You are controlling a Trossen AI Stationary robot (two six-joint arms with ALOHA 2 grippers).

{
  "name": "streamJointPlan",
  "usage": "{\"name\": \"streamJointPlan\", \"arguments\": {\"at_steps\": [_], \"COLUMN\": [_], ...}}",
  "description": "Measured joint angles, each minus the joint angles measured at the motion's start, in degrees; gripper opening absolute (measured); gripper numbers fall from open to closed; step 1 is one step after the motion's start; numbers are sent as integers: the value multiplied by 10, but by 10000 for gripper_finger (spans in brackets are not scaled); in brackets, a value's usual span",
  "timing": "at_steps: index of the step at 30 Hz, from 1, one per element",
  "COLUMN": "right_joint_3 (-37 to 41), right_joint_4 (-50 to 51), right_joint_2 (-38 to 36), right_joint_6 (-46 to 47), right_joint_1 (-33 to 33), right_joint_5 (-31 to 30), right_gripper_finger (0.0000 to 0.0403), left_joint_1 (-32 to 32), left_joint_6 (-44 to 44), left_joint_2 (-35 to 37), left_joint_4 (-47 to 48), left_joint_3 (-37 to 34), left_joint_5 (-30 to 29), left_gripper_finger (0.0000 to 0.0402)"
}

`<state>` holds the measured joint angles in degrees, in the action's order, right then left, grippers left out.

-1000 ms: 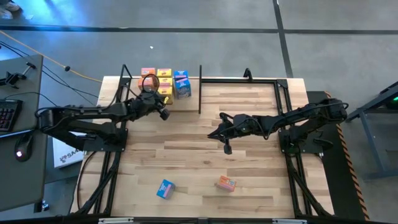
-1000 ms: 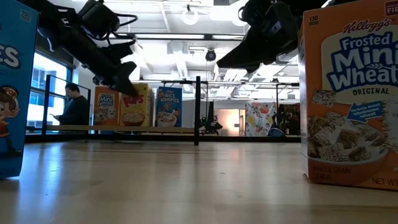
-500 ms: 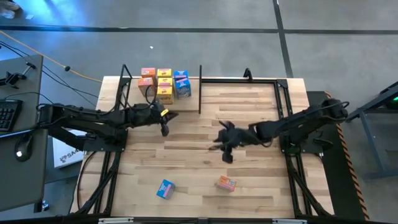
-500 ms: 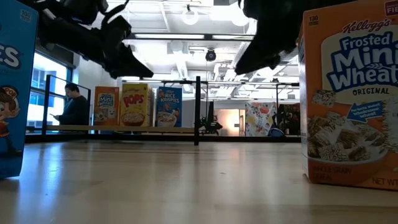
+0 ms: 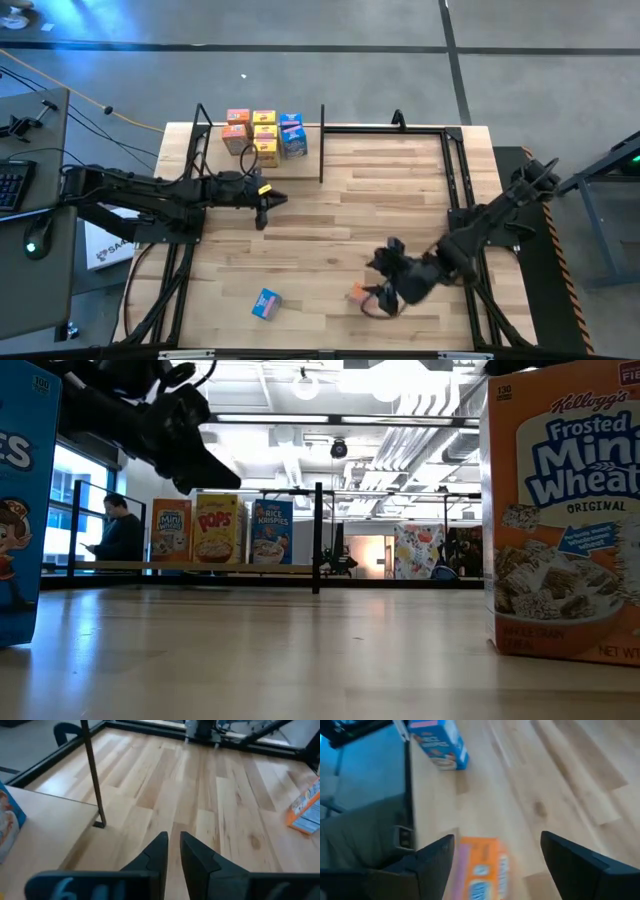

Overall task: Stack cereal on shelf
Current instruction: Put the orange cereal box on the shelf aligned with the other orange cereal box

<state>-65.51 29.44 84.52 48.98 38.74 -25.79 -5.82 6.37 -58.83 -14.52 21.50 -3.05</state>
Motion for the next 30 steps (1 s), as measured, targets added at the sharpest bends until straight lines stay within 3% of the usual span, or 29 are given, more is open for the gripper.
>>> {"name": "streamJointPlan", "arguments": {"at_steps": [10, 14, 22, 30], "right_joint_3": [-46, -71, -84, -84], "right_joint_4": [68, 116, 119, 123], "right_joint_2": [81, 109, 146, 169], "right_joint_6": [125, 129, 127, 127], "right_joint_1": [65, 74, 87, 86], "right_joint_5": [-32, -39, -42, -44], "right_gripper_finger": [289, 289, 289, 288], "left_joint_1": [18, 23, 29, 29], "left_joint_6": [10, 11, 26, 25], "left_joint_2": [0, 0, 0, 0], "left_joint_4": [2, 2, 2, 0], "left_joint_3": [0, 0, 0, 0], "left_joint_5": [-2, -4, -6, -8], "left_gripper_finger": [59, 86, 136, 142]}}
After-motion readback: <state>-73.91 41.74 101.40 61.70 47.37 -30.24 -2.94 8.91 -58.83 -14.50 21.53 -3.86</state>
